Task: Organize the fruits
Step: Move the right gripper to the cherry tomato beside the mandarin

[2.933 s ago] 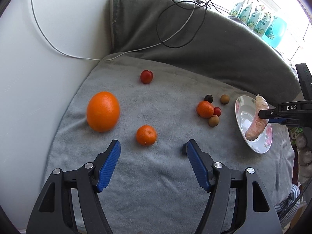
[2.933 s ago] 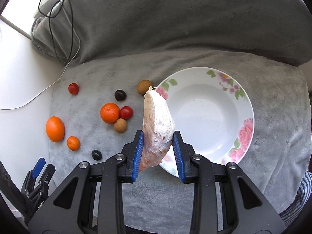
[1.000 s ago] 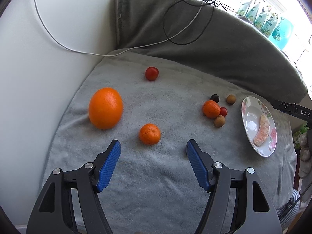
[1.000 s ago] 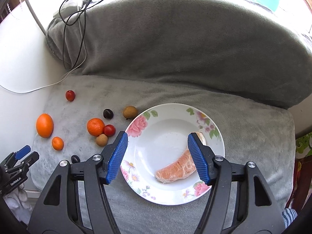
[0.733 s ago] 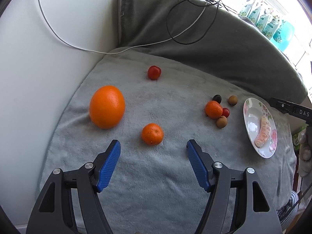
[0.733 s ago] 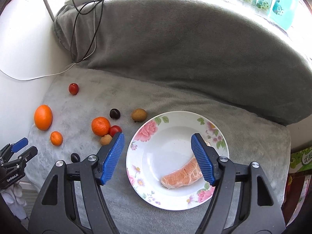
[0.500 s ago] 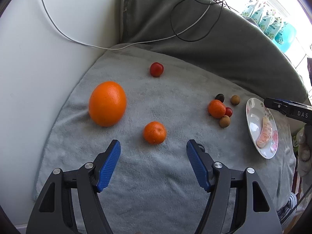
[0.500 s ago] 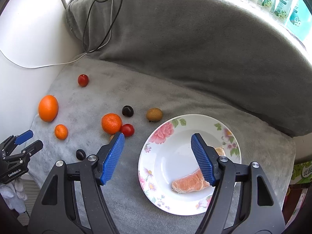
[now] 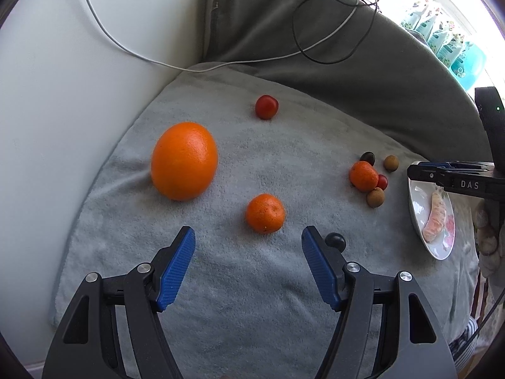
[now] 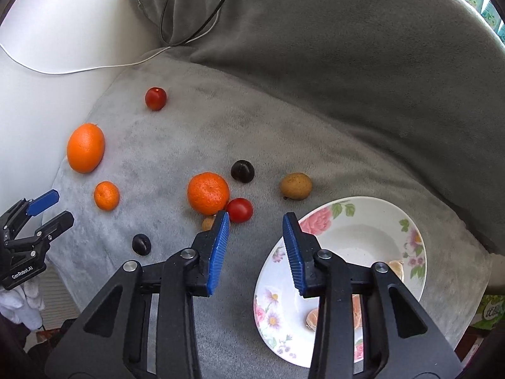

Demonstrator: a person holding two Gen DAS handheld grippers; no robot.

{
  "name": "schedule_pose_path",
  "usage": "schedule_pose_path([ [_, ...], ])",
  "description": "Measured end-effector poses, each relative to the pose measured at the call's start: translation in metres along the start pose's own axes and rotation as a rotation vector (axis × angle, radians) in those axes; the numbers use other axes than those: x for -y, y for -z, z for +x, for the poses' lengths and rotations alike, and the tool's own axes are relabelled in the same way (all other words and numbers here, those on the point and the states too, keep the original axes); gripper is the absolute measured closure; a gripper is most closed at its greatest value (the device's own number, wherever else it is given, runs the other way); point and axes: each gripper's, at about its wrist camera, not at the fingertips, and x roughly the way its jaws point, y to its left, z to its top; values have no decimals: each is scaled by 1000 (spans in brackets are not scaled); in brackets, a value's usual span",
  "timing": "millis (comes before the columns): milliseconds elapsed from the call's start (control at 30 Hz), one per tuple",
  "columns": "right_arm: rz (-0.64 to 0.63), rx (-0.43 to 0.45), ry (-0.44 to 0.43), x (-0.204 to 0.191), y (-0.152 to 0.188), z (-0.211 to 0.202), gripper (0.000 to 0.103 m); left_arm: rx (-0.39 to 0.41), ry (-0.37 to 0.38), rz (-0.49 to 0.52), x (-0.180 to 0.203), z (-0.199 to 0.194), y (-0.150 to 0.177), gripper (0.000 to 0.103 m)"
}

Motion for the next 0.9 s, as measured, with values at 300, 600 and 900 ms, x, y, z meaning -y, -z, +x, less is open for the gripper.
schedule_pose_path([
  [300,-11,-78,-55,5,-8,22,72,-17,18,-10,-5,11,-3,40],
  [600,-4,-119,-99,5,-11,37,76,-30,33,-11,-4,20,-7,41],
  [900,-38,-147,-88,-1,-17,52,77,-43,35,-17,-5,29,-9,41],
])
